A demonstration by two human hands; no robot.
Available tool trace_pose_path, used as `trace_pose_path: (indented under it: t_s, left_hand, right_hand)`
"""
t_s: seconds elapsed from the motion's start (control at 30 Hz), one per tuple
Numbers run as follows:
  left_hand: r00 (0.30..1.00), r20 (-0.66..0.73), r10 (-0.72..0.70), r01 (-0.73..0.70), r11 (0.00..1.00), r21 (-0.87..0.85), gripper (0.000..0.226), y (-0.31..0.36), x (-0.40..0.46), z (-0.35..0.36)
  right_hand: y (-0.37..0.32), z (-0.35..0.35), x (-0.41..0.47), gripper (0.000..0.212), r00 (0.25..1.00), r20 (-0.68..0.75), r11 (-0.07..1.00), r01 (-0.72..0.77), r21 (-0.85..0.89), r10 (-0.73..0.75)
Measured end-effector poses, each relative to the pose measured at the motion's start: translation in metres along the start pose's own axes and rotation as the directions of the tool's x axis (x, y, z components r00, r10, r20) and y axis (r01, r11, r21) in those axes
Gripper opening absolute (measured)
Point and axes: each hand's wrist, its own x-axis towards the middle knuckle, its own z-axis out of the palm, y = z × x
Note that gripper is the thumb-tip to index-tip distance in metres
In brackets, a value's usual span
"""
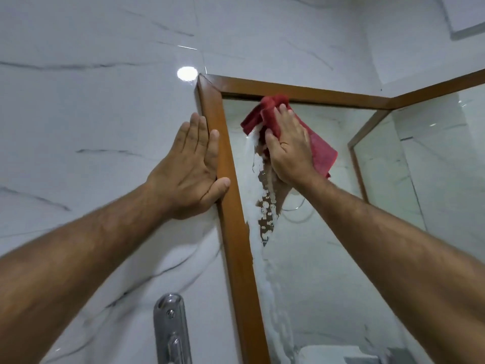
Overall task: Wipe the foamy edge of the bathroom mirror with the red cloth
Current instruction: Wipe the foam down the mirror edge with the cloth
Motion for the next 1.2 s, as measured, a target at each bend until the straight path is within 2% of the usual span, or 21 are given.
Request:
trace_pose_path:
  t_s: [0.17,0.27,0.43,0.57,0.63,0.7,0.8,0.93,1.03,1.2]
  left_hand:
    - [0.999,-0.016,0.036,-0.037,0.999,-0.01,0.09,-0.003,0.002,-0.001]
    - [0.997,-0.01,0.075,-0.075,0.997,-0.036,0.092,-0.005,-0.004,-0.003]
    - [0.989,0.033,0.144,-0.144,0.99,-0.008,0.107,-0.003,-0.023,-0.002]
    - [0.987,0.066,0.149,-0.148,0.989,-0.029,0.126,0.012,-0.038,-0.005]
    - [0.987,0.077,0.141,-0.137,0.989,-0.062,0.136,0.025,-0.049,-0.005]
    - [0.988,0.08,0.135,-0.128,0.988,-0.088,0.145,0.035,-0.06,-0.002]
    - [0.988,0.09,0.123,-0.112,0.987,-0.118,0.157,0.045,-0.067,0.003]
    - [0.989,0.138,0.058,-0.042,0.992,-0.115,0.17,0.055,-0.073,0.004]
    - [0.99,0.138,0.028,-0.014,0.995,-0.103,0.174,0.065,-0.079,0.008]
    - [0.987,0.159,0.022,0.001,0.99,-0.142,0.174,0.085,-0.092,0.012]
  right_hand:
    - [-0.032,0.008,-0.021,0.058,0.95,0.127,0.957,0.276,0.094,-0.286]
    - [-0.029,0.004,-0.04,0.057,0.932,0.158,0.938,0.299,0.173,-0.326]
    - [-0.009,-0.01,-0.107,0.061,0.886,0.303,0.935,0.309,0.174,-0.35]
    - [0.019,-0.03,-0.192,0.062,0.782,0.442,0.898,0.405,0.175,-0.439]
    - [0.026,-0.035,-0.204,0.063,0.745,0.487,0.885,0.439,0.155,-0.456]
    - [0.019,-0.032,-0.187,0.07,0.753,0.477,0.885,0.446,0.136,-0.453]
    - [-0.01,-0.02,-0.13,0.083,0.834,0.369,0.91,0.4,0.108,-0.41]
    - [-0.031,-0.005,-0.09,0.063,0.926,0.205,0.937,0.272,0.217,-0.316]
    - [-0.017,-0.004,-0.112,0.052,0.924,0.194,0.916,0.264,0.303,-0.331]
    - [0.01,-0.014,-0.192,0.054,0.887,0.249,0.885,0.284,0.37,-0.389]
